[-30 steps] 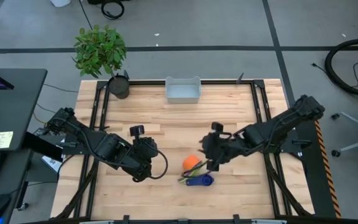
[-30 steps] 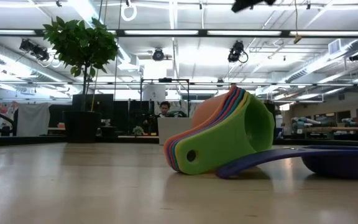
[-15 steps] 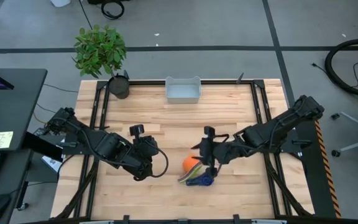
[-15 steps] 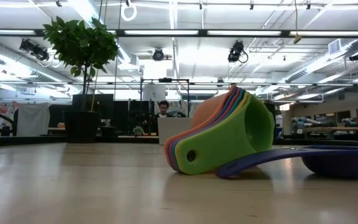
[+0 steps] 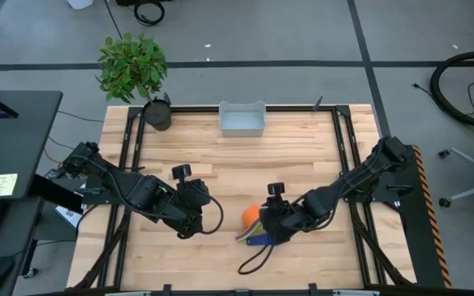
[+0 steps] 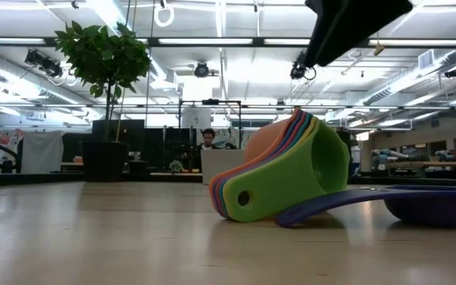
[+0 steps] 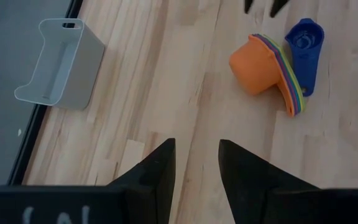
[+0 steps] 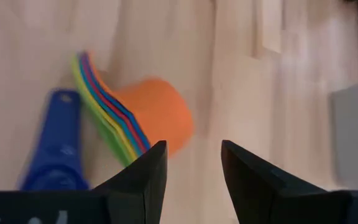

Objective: Nest measuring cups in basket
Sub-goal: Put the stacked measuring cups into the gray bin

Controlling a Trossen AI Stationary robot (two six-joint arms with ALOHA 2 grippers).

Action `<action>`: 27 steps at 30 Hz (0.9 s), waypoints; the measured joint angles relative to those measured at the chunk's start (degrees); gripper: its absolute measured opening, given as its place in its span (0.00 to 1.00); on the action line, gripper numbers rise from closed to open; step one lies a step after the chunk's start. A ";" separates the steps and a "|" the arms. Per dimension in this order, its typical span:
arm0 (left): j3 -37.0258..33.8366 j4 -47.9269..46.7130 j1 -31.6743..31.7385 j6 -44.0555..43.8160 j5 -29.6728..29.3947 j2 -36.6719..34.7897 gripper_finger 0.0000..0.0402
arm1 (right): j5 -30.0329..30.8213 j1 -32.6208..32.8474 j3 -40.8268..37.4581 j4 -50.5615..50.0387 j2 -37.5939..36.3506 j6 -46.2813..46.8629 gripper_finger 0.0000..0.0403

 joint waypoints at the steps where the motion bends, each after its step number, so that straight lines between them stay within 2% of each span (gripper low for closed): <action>1: 0.00 0.00 0.00 0.00 0.00 0.00 0.32 | -1.00 0.00 0.02 0.32 0.04 0.49 0.39; 6: 0.00 -0.02 0.00 0.11 -0.02 0.00 0.32 | -2.77 0.02 0.02 0.20 0.04 6.07 0.39; 12: 0.00 -0.04 0.00 0.46 -0.07 -0.02 0.32 | -10.46 0.42 0.02 0.33 0.53 8.93 0.39; 22: -0.02 0.20 0.00 0.50 -0.07 -0.07 0.32 | -5.74 2.73 0.04 2.38 4.88 2.80 0.39; 27: -0.02 0.27 0.00 0.52 -0.08 -0.09 0.32 | -4.09 2.89 0.02 3.32 8.28 3.72 0.39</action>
